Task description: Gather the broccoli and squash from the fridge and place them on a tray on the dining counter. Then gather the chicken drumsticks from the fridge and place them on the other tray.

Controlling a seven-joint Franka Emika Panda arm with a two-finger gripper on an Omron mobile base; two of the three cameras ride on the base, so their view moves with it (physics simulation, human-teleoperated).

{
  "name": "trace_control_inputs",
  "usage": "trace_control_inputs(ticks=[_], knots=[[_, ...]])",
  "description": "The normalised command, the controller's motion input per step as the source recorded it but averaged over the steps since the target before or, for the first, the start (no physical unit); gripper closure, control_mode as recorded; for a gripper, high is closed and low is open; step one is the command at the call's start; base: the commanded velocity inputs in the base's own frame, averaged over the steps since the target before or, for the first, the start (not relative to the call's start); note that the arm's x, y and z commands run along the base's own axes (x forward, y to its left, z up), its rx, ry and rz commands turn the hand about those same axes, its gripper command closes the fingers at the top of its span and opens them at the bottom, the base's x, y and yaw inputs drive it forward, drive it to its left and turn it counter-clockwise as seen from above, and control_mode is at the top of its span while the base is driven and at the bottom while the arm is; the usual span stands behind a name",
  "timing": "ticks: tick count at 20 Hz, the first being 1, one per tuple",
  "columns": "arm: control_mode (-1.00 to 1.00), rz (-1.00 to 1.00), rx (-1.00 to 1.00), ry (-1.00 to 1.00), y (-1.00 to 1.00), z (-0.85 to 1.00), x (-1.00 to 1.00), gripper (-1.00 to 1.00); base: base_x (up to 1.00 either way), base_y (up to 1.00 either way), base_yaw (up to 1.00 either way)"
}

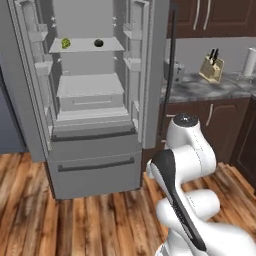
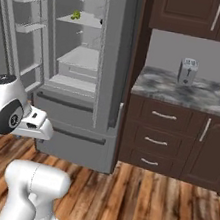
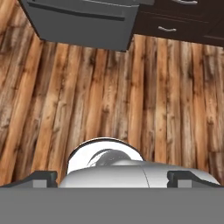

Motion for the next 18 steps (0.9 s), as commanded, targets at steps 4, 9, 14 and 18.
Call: trace_control_inputs(ticks=[4, 9, 14, 18], knots=[[1.00, 0.00, 0.00, 0.00, 0.00, 0.00, 0.00, -1.00, 0.69, 0.62, -0.06], [1.00, 0.00, 0.00, 0.00, 0.00, 0.00, 0.00, -1.00, 1.00, 0.23, 0.02], [1.00, 0.00, 0.00, 0.00, 0.00, 0.00, 0.00, -1.00, 0.98, -0.01, 0.18], [1.00, 0.00, 0.00, 0.00, 0.00, 0.00, 0.00, -1.00, 0.83, -0.12, 0.25]])
